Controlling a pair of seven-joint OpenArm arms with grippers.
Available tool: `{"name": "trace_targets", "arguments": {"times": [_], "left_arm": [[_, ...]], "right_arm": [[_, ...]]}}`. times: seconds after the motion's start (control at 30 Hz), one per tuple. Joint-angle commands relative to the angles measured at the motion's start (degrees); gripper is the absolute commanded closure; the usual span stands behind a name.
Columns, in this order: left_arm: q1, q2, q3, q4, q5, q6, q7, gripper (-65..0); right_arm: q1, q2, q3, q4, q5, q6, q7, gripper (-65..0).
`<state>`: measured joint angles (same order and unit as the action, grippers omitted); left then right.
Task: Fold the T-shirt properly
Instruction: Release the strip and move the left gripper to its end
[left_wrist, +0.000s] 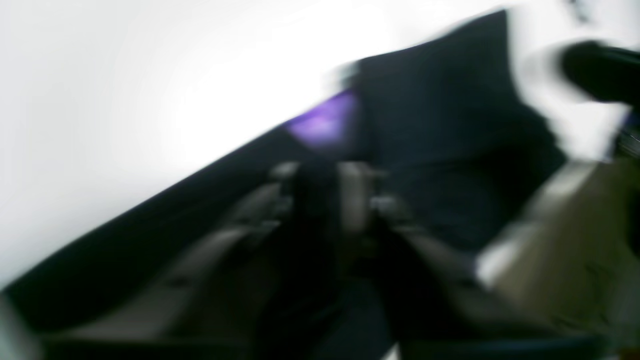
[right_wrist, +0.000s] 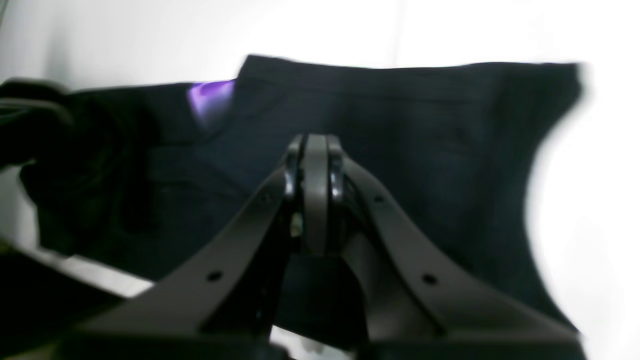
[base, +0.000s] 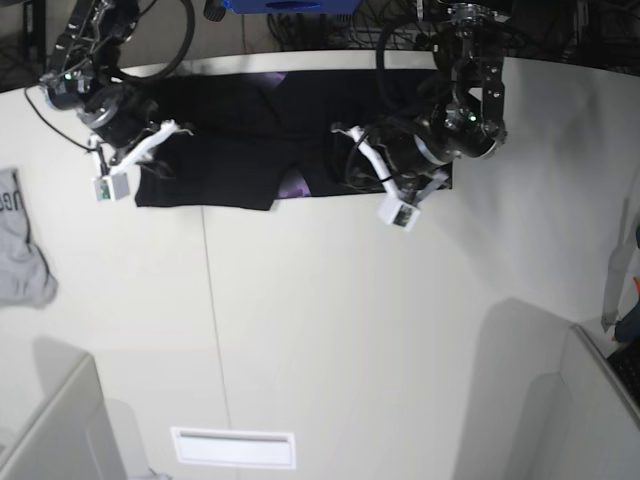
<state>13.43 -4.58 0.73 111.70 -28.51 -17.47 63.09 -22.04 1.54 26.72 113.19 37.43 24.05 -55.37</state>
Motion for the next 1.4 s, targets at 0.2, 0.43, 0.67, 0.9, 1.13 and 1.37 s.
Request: {"name": "trace_targets", "arguments": {"times": [0.2, 0.43, 0.67, 0.9, 1.13, 1.37], "left_arm": [[5.60, -5.22, -10.36, 1.05, -0.28, -0.06, -0.72, 0.0], [7.71, -5.05, -8.34, 0.61, -0.63, -0.06, -0.45, 0.0], [6.39, -4.78, 2.39, 0.52, -0.81, -0.15, -0.45, 0.0], [2.52, -4.87, 11.62, 0.96, -0.81, -0.15, -0.45, 0.0], [5.43, -5.31, -12.82, 1.75, -0.89, -0.94, -0.72, 0.0], [8.42, -8.21, -36.82, -2.56, -0.10, -13.60, -0.89, 0.0]], "right_arm": [[-0.42, 0.35, 4.01, 0.88, 0.77, 0.25, 0.83, 0.0], [0.11, 0.09, 3.57, 0.88, 0.77, 0.25, 0.83, 0.0], [-0.16, 0.09, 4.09, 0.79, 0.77, 0.25, 0.83, 0.0], [-0.16, 0.17, 4.09, 0.79, 0.77, 0.25, 0.91, 0.0], [0.11, 0.26, 6.38, 0.79, 0.86, 0.25, -0.23, 0.0], [5.74, 6.50, 7.52, -6.24, 9.65, 0.43, -11.75, -42.9]]}}
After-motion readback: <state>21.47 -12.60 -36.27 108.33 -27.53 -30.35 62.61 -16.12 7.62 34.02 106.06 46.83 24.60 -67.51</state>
